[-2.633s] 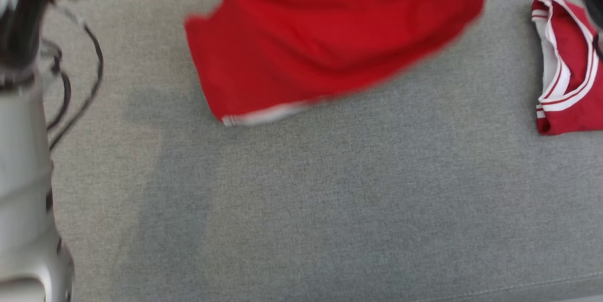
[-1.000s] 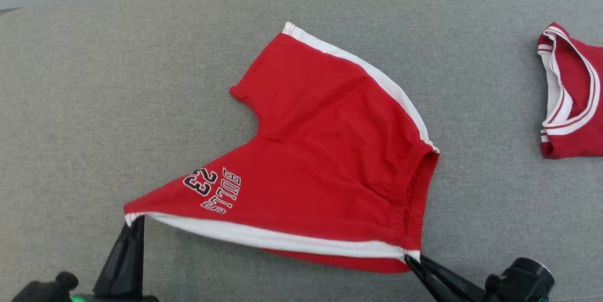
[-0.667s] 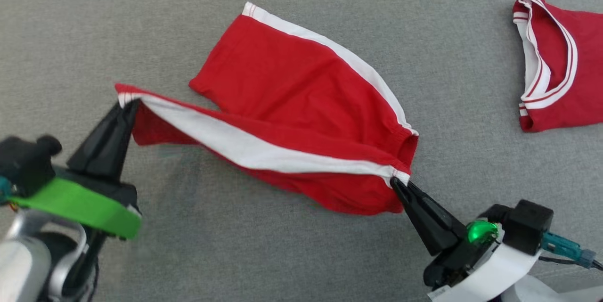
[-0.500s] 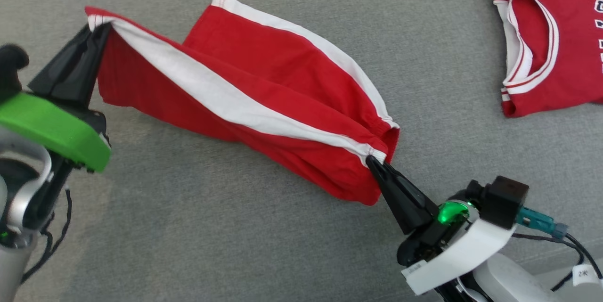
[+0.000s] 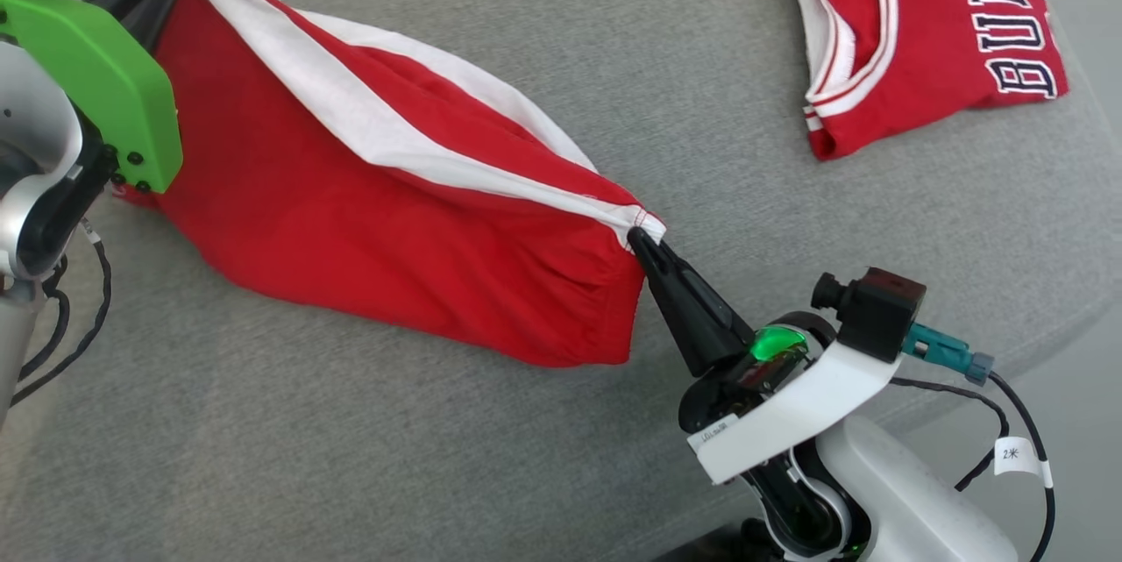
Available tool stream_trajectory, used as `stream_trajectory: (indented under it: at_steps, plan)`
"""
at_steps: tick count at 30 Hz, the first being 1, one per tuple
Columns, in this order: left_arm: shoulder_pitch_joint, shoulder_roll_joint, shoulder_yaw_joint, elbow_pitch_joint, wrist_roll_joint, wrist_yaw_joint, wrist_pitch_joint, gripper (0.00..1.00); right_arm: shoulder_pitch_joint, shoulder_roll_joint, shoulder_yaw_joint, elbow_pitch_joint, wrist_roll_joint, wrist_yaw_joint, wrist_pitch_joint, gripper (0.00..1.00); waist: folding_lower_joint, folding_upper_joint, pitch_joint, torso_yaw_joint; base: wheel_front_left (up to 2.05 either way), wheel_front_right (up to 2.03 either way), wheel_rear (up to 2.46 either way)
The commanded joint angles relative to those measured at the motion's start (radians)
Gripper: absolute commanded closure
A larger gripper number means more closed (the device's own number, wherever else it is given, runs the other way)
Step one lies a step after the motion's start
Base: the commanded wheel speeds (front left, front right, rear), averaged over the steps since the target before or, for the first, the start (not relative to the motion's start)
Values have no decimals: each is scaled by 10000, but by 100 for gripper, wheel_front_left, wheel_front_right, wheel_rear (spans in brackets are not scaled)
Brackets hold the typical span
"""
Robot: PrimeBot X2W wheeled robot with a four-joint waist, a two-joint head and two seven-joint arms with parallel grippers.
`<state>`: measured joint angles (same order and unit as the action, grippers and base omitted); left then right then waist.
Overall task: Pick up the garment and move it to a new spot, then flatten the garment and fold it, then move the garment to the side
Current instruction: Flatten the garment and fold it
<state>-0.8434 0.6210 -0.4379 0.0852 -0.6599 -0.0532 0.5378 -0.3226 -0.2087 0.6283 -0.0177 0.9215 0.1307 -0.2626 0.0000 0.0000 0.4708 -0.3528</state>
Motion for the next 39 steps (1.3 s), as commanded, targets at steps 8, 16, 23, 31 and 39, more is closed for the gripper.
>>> stream_trajectory:
  at_steps: [8, 16, 23, 31, 39]
  plan:
    - [-715, -31, -266, 1406, 400, 73, 285, 100, -509, 2, 281, 406, 35, -2, -28, 100, 0, 0, 358, -506, 0, 0, 0]
    - [-971, -237, -182, 2281, 527, 264, -239, 0, -990, 206, 414, 755, 76, -2, -28, 100, 0, 0, 404, -570, 0, 0, 0]
    - [-480, -350, 50, 2270, 104, 420, -499, 0, -939, 156, -3, 870, -482, -2, -28, 0, 0, 0, 310, -361, 0, 0, 0]
    - [581, -115, 155, 1986, -167, 709, -459, 0, -399, -352, -1143, 762, -2880, -2, -28, 0, 0, 0, 241, -89, 0, 0, 0]
    - [1141, -219, 129, 2074, -528, 941, -143, 0, 293, 33, -2327, 306, -5375, -2, -28, 0, 0, 0, 379, -253, 0, 0, 0]
